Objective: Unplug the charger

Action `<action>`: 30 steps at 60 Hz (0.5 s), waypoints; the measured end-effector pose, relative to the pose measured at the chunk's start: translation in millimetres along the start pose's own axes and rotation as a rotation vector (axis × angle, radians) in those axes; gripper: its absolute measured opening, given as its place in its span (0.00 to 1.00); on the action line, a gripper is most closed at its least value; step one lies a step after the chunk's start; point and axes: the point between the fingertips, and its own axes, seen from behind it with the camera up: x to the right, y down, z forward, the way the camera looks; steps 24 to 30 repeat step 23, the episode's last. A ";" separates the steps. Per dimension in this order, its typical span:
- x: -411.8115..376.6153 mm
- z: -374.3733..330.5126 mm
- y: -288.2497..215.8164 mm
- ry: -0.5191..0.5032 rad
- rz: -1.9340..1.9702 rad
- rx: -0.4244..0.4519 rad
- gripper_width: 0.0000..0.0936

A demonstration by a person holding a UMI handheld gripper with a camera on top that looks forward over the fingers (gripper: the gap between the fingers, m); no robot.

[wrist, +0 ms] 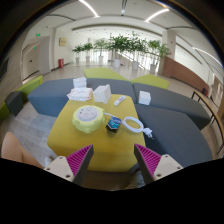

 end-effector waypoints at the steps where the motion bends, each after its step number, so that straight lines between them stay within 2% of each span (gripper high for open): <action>1: -2.3 -3.3 1.9 -0.010 -0.003 0.002 0.91; 13: -23.8 -22.8 2.1 -0.106 0.065 0.083 0.91; 30: -9.2 -15.9 14.8 -0.099 0.104 0.070 0.90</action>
